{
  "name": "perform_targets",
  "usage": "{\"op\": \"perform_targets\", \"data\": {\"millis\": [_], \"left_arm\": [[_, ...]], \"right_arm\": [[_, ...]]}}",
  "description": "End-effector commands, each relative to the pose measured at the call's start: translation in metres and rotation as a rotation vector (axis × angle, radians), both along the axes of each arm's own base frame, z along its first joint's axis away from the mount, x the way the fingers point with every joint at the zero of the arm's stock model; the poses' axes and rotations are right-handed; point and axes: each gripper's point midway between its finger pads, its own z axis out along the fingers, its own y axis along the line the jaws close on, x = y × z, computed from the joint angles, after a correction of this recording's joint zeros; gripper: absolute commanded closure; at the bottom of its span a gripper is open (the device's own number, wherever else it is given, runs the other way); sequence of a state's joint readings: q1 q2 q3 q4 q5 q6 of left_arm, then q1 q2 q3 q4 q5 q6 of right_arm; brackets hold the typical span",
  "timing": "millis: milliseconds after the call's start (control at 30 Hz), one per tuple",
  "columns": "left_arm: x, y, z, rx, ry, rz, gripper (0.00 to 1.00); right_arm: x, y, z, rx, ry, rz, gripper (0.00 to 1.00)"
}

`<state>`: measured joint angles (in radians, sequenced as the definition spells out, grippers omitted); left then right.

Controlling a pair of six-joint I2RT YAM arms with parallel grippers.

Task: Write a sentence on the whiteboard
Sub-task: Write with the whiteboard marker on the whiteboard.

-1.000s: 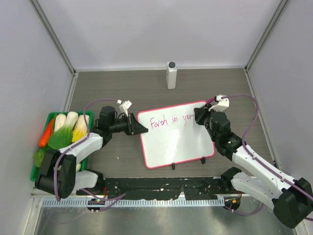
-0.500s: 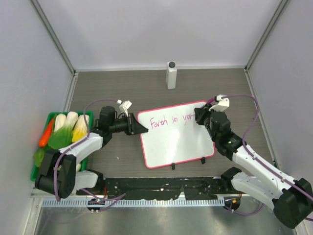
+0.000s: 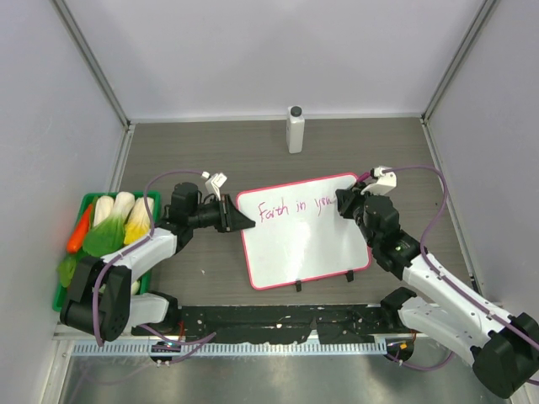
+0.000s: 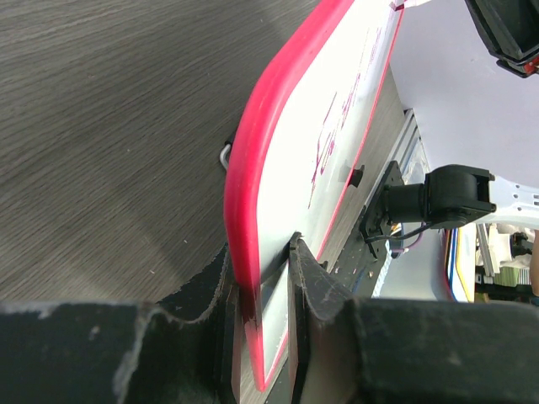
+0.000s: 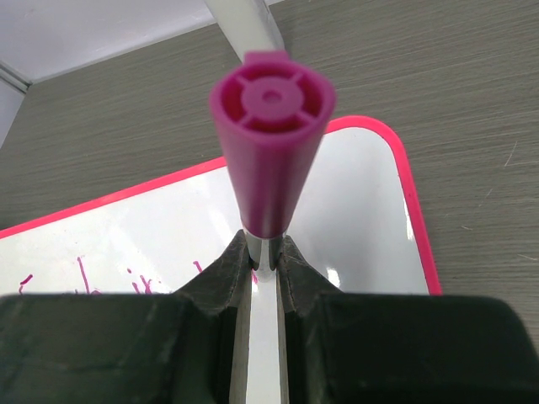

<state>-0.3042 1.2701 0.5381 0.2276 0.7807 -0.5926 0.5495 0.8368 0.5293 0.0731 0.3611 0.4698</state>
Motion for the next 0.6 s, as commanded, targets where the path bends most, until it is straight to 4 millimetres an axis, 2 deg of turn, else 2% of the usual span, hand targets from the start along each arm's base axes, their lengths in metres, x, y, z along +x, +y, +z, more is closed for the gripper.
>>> {"op": "perform_targets", "data": {"millis": [0,100,233,567], "left_arm": [[0.038,0.047,-0.045,0.261,-0.102,0.213,1.0],[0.038,0.047,-0.046,0.261,-0.1,0.211,1.0],[0.038,0.046,-0.045,0.259,-0.101,0.209,1.0],[0.038,0.047,-0.045,0.259,-0.103,0.21,1.0]], "right_arm": [[0.001,0.002,0.03,0.041,-0.066,0.01,0.99],[0.004,0.001,0.045,0.06,-0.104,-0.002,0.99],[0.009,-0.001,0.052,0.052,-0.119,-0.022,0.99],[0.016,-0.005,0.036,0.013,-0.082,-0.057,0.99]]}}
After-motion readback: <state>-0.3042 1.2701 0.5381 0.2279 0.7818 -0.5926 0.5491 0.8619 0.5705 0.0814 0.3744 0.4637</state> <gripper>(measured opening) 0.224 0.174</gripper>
